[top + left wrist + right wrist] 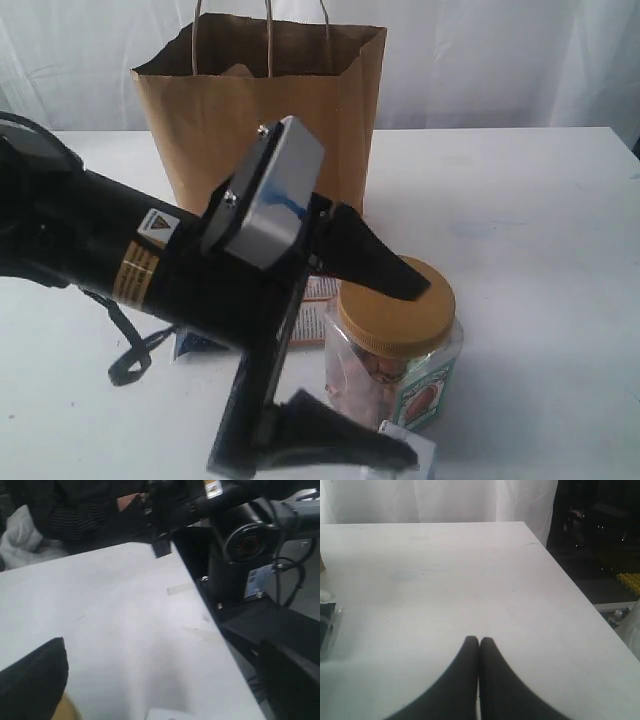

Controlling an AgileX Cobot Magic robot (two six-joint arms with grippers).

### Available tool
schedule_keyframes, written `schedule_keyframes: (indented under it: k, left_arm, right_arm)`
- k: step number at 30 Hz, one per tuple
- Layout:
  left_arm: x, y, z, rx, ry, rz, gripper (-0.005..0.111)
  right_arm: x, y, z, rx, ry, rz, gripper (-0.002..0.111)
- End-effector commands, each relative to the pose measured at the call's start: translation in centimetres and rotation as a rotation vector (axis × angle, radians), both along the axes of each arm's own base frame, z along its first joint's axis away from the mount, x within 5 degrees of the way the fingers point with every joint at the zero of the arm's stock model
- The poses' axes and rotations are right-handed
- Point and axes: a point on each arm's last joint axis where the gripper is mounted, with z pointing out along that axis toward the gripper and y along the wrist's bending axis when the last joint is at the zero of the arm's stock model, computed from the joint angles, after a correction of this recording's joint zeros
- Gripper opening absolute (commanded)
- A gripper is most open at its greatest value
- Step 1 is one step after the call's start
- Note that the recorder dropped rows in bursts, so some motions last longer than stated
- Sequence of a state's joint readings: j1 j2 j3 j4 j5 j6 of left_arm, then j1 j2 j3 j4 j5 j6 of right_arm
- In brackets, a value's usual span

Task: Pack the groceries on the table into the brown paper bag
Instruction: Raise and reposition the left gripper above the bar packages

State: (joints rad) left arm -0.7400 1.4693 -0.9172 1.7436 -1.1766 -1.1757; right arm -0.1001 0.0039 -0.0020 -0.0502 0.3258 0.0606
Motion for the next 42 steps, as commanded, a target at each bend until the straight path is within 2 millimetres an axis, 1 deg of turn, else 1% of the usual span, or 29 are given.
schedule_keyframes:
  k: [1,3,6,8,11,12,16,18,20,23,24,28,31,34,36,38,41,42]
  left_arm:
    - [-2.3,-1.0,0.1,-0.003,-0.006,-0.084,0.105]
    - [-3.0,-1.3,0.1,-0.001,-0.007,-0.105,0.105]
    - [-3.2,-1.3,-0.2,0.007,0.011,-0.112,0.105]
    - [-3.0,-1.2,-0.7,0.039,0.037,-0.059,0.105]
    - [-3.3,-1.6,-1.5,0.091,0.064,0.013,0.105]
    - [-3.5,-1.8,-1.7,0.104,0.055,0.026,0.105]
    - [-5.9,-3.5,-2.2,0.140,-0.029,0.045,0.105]
    - [-6.6,-4.3,-2.4,0.166,-0.068,0.122,0.105]
    - [-7.0,-4.8,-2.6,0.194,-0.048,0.266,0.105]
    - [-6.7,-5.1,-2.6,0.198,0.103,0.559,0.105]
    - [-6.6,-5.1,-2.6,0.189,0.153,0.624,0.105]
    - [-6.0,-4.9,-2.4,0.166,0.209,0.733,0.105]
    - [-5.9,-4.9,-1.4,0.128,0.261,0.759,0.105]
    - [-5.9,-4.6,0.8,0.050,0.299,0.769,0.105]
    - [-5.8,-4.0,2.6,-0.016,0.317,0.794,0.105]
    - [-5.8,-3.5,3.7,-0.061,0.325,0.811,0.105]
    - [-6.0,-2.8,4.5,-0.091,0.331,0.811,0.105]
    - [-6.1,-2.6,4.3,-0.083,0.335,0.805,0.105]
  right_arm:
    - [0.0,0.0,0.0,-0.004,-0.011,0.001,0.000]
    - [0.0,0.0,0.0,-0.004,-0.011,0.001,0.000]
    - [0.0,0.0,0.0,-0.004,-0.011,0.001,0.000]
    - [0.0,0.0,0.0,-0.004,-0.011,0.001,0.000]
    - [0.0,0.0,0.0,-0.004,-0.011,0.001,0.000]
    - [0.0,0.0,0.0,-0.004,-0.011,0.001,0.000]
    - [0.0,0.0,0.0,-0.004,-0.011,0.001,0.000]
    - [0.0,0.0,0.0,-0.004,-0.011,0.001,0.000]
    - [0.0,0.0,0.0,-0.004,-0.011,0.001,0.000]
    - [0.0,0.0,0.0,-0.004,-0.011,0.001,0.000]
    - [0.0,0.0,0.0,-0.004,-0.011,0.001,0.000]
    - [0.0,0.0,0.0,-0.004,-0.011,0.001,0.000]
    - [0.0,0.0,0.0,-0.004,-0.011,0.001,0.000]
    - [0.0,0.0,0.0,-0.004,-0.011,0.001,0.000]
    - [0.0,0.0,0.0,-0.004,-0.011,0.001,0.000]
    - [0.0,0.0,0.0,-0.004,-0.011,0.001,0.000]
    - [0.0,0.0,0.0,-0.004,-0.011,0.001,0.000]
    - [0.0,0.0,0.0,-0.004,-0.011,0.001,0.000]
